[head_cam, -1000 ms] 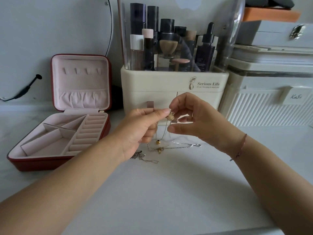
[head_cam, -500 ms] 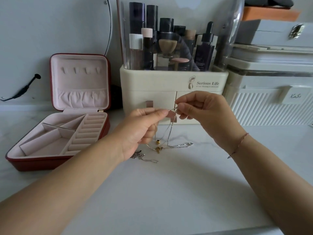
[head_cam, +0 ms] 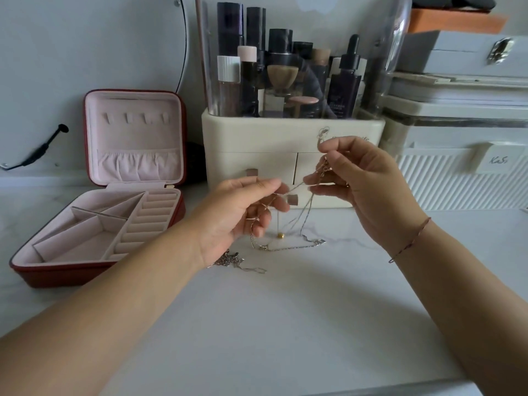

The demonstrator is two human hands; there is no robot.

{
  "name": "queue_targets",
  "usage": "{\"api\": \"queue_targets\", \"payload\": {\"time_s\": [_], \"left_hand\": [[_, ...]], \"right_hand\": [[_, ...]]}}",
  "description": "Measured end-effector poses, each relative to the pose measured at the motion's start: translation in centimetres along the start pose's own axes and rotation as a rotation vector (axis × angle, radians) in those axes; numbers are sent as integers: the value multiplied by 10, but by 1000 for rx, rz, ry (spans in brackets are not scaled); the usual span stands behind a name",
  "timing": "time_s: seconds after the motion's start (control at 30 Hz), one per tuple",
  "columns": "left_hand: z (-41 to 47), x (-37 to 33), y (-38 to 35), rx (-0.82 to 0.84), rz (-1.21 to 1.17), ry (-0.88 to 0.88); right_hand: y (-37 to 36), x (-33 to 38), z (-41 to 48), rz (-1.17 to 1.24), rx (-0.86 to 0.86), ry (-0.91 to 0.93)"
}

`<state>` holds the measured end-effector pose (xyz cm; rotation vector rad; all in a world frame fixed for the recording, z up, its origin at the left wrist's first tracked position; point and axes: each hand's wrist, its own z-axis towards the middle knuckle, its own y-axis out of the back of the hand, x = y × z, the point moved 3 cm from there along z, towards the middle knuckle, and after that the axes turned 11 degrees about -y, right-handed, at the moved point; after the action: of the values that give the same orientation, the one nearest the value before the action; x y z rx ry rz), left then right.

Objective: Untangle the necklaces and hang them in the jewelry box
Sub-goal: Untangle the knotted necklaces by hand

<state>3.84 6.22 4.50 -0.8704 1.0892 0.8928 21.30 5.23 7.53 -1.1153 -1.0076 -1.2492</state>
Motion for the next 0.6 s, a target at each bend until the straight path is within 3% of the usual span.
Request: {"api": "queue_targets", "payload": {"time_s": [0.17, 0.6], "left_hand": [[4, -1, 0, 0, -126, -42], [7, -25, 24, -150, -219, -163]], "right_hand": [[-2, 2, -1, -15, 11, 10], [28, 18, 1, 45, -254, 121]]}}
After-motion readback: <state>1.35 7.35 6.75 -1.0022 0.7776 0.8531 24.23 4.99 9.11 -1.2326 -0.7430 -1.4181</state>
